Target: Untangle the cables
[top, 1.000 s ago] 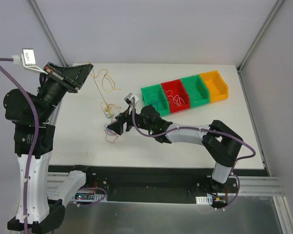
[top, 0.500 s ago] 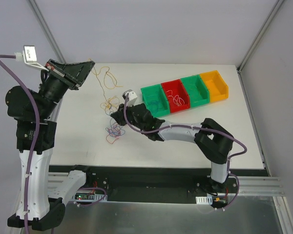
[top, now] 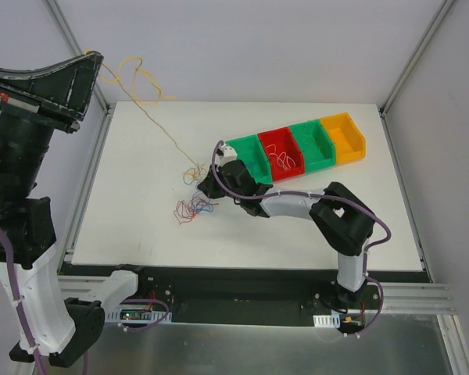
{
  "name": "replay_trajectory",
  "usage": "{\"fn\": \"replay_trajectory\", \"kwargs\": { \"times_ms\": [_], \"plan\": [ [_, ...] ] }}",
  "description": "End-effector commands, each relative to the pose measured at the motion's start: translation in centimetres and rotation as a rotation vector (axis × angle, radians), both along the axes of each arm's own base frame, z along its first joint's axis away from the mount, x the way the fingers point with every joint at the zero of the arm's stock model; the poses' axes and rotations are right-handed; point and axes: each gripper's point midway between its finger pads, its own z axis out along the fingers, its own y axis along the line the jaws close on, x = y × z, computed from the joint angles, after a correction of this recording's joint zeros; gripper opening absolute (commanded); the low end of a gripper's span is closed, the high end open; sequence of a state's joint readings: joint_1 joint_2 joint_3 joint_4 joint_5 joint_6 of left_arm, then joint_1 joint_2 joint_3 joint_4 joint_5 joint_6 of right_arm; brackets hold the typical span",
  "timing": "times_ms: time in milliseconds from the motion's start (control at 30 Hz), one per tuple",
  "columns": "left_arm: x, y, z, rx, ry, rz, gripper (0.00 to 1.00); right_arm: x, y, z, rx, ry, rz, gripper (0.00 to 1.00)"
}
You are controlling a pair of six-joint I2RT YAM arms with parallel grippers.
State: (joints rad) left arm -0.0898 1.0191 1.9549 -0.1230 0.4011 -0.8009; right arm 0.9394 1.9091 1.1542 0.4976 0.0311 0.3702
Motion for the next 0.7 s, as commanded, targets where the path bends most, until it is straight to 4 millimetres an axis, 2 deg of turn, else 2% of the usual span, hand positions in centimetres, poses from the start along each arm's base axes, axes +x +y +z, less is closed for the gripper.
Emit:
{"fn": "replay_trajectory", "kwargs": {
  "times_ms": [0,233,300,433,533,667],
  "plan": [
    [-1.8,0.7,2.7,0.001,-0.119,0.043,0.00,-2.7,-0.4,-3.8,-0.071,0.141,0.059,0.01],
    [-1.4,1.7,1.2,-0.002,-0.100,0.115,0.00,-2.8,-0.5,-5.7,-0.196,0.185,0.083,0.01],
    [-1.7,1.9,1.7,-0.001,-0.115,0.133,0.00,-2.6,-0.7,-6.4,-0.217,0.190,0.073,0.02],
    [-2.7,2.7,3.6,-0.027,-0.167,0.174,0.00,-2.5,-0.9,-7.8,-0.268,0.223,0.065,0.15],
    [-2.2,3.4,3.8,-0.047,-0.169,0.211,0.00,-2.7,-1.2,-5.7,-0.271,0.173,0.097,0.36],
    [-1.0,3.5,2.6,-0.042,-0.151,0.229,0.00,-3.9,-3.8,-1.2,-0.316,0.068,0.134,0.60]
  ]
}}
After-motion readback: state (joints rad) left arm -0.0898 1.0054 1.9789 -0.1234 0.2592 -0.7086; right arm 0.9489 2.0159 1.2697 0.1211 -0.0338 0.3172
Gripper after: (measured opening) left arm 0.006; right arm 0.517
